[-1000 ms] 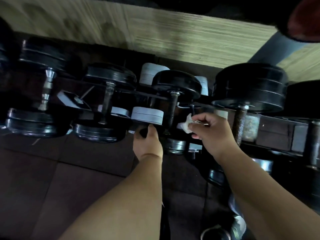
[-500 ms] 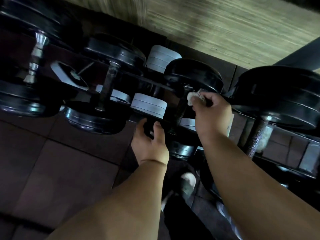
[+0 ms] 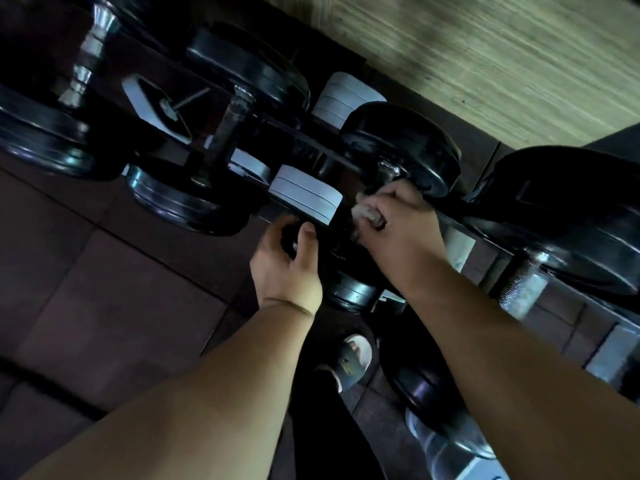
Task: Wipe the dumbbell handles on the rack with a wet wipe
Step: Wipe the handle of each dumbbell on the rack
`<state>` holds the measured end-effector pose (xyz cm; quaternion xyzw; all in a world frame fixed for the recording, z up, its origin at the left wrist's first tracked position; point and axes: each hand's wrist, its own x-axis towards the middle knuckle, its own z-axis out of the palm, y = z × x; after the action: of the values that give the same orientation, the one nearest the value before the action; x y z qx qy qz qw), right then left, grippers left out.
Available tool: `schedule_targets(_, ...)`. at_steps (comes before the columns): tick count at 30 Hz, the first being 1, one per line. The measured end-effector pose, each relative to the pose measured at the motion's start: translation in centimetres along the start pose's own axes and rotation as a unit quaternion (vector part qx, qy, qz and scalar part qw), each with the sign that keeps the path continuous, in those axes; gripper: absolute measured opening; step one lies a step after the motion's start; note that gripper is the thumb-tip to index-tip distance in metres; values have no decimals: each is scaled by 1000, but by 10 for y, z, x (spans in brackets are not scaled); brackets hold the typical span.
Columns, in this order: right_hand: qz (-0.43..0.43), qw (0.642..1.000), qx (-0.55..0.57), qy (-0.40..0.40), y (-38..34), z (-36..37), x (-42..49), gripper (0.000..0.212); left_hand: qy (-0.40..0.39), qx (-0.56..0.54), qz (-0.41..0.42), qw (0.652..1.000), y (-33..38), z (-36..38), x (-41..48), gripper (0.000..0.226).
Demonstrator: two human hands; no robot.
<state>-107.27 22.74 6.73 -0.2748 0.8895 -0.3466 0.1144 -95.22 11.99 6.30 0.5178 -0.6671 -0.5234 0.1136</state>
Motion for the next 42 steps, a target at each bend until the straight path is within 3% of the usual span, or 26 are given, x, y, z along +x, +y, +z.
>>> schedule_targets(2,-12,999,-20,23,3,-8,11,23,-2,-6,-9,1000,0,0,0,32)
schedule_targets(5,-85,995,-41,18,7,-10,6,13,-12,-20,-26,999,-1,0,0,39)
schedule_targets(7,-112,991,-50,-54,10,-9,-6,14,-22,-33,-35,999,-2,-1,0,54)
schedule_targets(11,-179,961,-71,-199,16,-16,-16,41,-75,-56,0,996,-16,-7,-19,80)
schedule_targets(15,-124,985,-66,-105,17,-17,3,19,-75,-35,33,996,-27,-6,-32,111)
schedule_targets(17,-126,988,-60,-68,13,-12,2,15,-64,-29,36,997,-29,-5,-28,110)
schedule_targets(22,-181,966,-47,-176,10,-5,-7,26,-51,-53,57,996,-36,1,-24,104)
schedule_targets(24,-161,980,-52,-104,8,-5,9,17,-43,-35,74,996,-36,1,-25,103)
schedule_targets(27,-95,995,-42,-5,0,-7,25,24,-46,-23,86,995,-35,-1,-25,103)
schedule_targets(32,-120,988,-43,-84,-5,6,1,14,-48,6,94,994,-35,-1,-24,108)
schedule_targets(37,-52,997,-22,45,1,-1,17,12,-51,-17,96,994,-39,-1,-23,105)
schedule_targets(42,-60,997,-15,-48,-2,-1,-3,12,-53,-12,105,993,-39,0,-24,105)
